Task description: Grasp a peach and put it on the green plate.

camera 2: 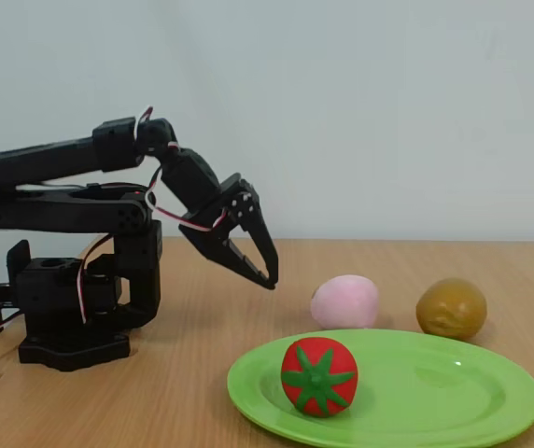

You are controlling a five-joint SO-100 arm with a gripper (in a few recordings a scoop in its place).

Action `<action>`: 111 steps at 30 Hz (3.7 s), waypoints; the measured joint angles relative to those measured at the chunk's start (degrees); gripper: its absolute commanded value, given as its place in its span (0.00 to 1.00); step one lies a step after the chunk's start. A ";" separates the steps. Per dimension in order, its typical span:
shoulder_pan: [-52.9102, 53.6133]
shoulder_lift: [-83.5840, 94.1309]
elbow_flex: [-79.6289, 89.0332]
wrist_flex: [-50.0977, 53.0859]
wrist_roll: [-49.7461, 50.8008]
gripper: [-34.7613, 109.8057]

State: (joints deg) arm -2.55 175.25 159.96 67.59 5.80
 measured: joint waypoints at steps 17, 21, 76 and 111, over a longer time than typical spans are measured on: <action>-2.02 -25.84 -20.83 -0.62 13.18 0.29; -2.02 -30.23 -23.55 -1.05 15.64 0.32; -2.29 -57.04 -26.98 -12.04 16.44 0.55; -1.41 -67.32 -31.55 -19.25 15.56 0.38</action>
State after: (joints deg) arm -3.96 107.93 128.41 48.34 21.36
